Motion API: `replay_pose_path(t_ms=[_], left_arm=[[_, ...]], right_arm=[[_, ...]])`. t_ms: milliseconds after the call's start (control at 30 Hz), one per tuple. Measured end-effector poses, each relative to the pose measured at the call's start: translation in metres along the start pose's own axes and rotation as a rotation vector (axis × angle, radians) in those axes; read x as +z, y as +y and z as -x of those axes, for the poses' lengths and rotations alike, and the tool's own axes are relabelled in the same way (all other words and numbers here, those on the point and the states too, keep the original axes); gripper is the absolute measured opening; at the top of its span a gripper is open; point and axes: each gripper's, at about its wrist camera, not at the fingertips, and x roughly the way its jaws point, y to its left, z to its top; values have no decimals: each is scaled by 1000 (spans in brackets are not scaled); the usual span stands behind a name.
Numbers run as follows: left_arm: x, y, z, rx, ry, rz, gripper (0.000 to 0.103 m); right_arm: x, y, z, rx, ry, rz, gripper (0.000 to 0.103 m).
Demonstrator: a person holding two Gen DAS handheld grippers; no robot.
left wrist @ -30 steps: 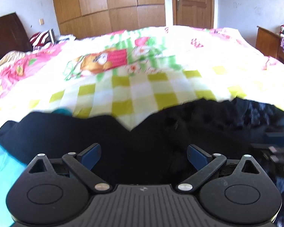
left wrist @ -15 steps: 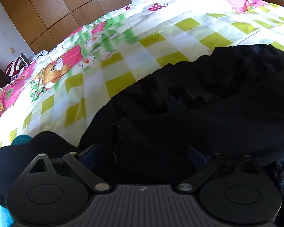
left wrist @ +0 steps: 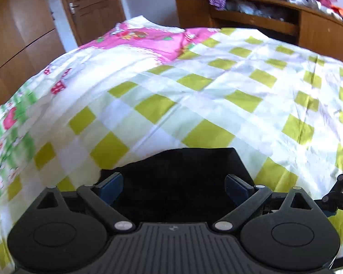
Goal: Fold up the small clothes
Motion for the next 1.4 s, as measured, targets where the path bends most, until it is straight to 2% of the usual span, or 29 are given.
replay_pose_path(t_ms=[67, 100, 233, 267, 333, 433, 500, 533, 633, 700, 800, 867, 933, 1033, 1167, 1233, 1300, 1400], left_arm=[[3, -20, -17, 37, 26, -62, 86], [4, -28, -26, 75, 34, -94, 84], [2, -33, -41, 109, 1, -110, 83], [4, -32, -42, 112, -9, -104, 83], [9, -29, -47, 139, -19, -97, 83], [15, -21, -46, 132, -16, -40, 83], [15, -12, -31, 148, -40, 10, 83], [13, -5, -20, 156, -50, 39, 83], [-5, 22, 19, 175, -73, 146, 84], [-30, 42, 44, 201, -67, 222, 85], [-83, 67, 66, 289, -10, 298, 86], [-126, 85, 67, 340, 78, 341, 86], [-164, 102, 62, 348, 187, 405, 88], [-191, 118, 87, 286, 132, 529, 87], [-206, 120, 127, 312, 70, 562, 87], [-218, 126, 149, 308, 45, 594, 87], [-234, 134, 169, 322, 29, 626, 87], [-259, 150, 192, 362, 18, 671, 88]], right_arm=[[0, 1, 0, 15, 15, -22, 23], [-1, 3, 2, 14, 18, -23, 22], [-9, 3, 10, 6, 34, -61, 13], [-12, 1, 10, 23, 62, -86, 0], [-19, -1, 13, 33, 85, -125, 0], [-17, -3, 29, -10, 88, -116, 0], [-10, -10, 44, -11, 70, -145, 9], [-4, -14, 52, -19, 61, -155, 10], [14, -12, 66, -13, 39, -150, 10], [28, 1, 68, 4, 19, -128, 10], [45, 25, 54, 10, 27, -90, 10], [54, 45, 47, 29, 21, -59, 10], [66, 68, 40, 48, 12, -16, 10], [87, 111, 30, 102, -3, 53, 10], [129, 175, 18, 194, -49, 162, 12], [156, 211, 10, 257, -73, 224, 17], [179, 253, 1, 326, -84, 285, 29], [206, 322, -13, 413, -84, 396, 35]])
